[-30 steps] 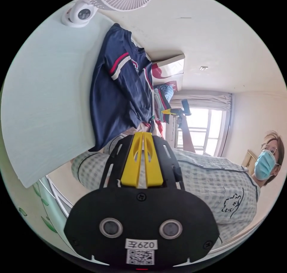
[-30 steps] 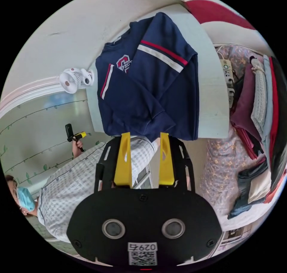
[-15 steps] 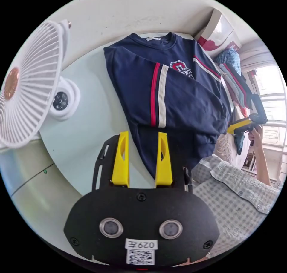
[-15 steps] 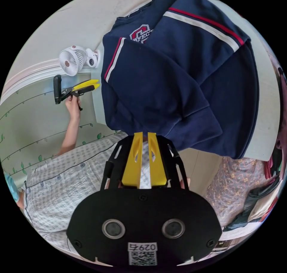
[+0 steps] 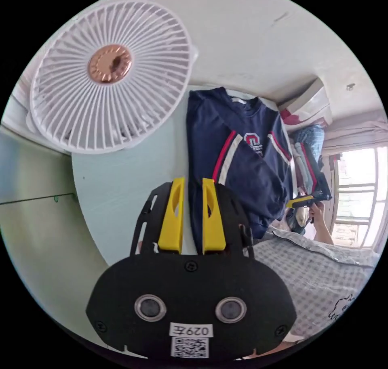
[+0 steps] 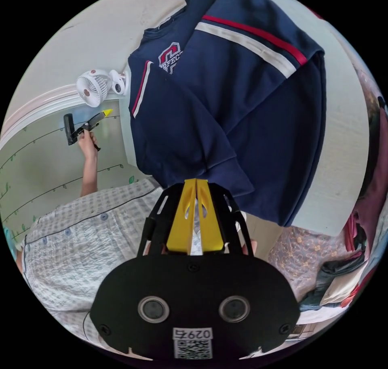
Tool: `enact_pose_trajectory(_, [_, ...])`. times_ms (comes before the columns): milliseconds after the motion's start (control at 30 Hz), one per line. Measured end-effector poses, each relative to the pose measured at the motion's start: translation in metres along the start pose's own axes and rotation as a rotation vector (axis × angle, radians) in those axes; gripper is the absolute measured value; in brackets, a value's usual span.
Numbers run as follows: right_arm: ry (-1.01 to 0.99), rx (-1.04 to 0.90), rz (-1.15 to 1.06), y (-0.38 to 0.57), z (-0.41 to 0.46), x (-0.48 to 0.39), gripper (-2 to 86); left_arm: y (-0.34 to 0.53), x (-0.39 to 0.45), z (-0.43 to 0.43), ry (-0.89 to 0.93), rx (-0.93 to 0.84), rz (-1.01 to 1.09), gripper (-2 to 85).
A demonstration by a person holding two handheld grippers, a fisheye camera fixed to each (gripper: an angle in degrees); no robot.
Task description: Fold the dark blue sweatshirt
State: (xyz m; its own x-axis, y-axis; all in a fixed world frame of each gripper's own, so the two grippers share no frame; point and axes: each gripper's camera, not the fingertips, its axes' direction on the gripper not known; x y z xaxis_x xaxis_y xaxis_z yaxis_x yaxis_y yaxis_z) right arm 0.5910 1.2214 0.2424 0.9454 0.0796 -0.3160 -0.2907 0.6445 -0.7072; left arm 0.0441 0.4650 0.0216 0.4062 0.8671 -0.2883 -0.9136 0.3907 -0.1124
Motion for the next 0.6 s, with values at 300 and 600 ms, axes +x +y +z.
enact_pose_trajectory(300, [-0.021,-0.042,-0.053,-0.032,-0.031,0.01,-0.4,-0.181,0.153,0.093,-0.479,-0.167,0.332,-0.9])
enact_pose_trajectory(600, [0.011,-0.058,-0.061,-0.055,-0.048,0.022,-0.5,-0.275,0.166,0.214,-0.649,-0.607,0.355,-1.0])
